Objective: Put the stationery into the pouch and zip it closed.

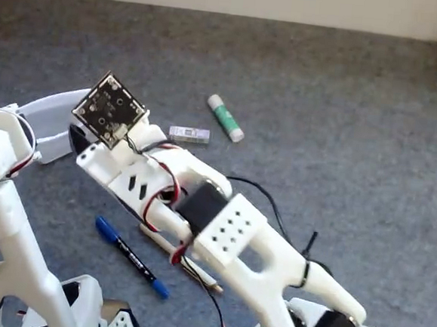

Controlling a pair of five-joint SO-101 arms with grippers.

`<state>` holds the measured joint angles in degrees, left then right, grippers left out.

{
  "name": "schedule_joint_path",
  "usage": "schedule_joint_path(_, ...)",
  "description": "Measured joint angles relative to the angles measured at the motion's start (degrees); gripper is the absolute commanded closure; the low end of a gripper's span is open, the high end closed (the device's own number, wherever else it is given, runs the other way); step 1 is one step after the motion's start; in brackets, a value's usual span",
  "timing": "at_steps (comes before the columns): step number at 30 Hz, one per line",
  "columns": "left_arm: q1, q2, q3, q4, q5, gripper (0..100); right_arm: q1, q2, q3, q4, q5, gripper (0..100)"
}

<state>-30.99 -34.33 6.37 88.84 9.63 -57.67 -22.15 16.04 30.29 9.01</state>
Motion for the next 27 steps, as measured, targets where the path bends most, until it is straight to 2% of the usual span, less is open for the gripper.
schedule_joint_path(18, -0.8, 0.0, 0.0, 0.0, 0.3, 99, -2.8, -12.0, -7.8, 34.2, 0.0, 83.2)
schedule_joint_path(23, -0.8, 0.0, 0.0, 0.0, 0.4, 99, -2.8, -16.1, -7.7, 41.4, 0.0, 83.2)
schedule_joint_path(27, -0.8, 0.0, 0.0, 0.0, 0.4, 99, -2.8, -17.5, -2.4, 43.7, -3.3, 83.2)
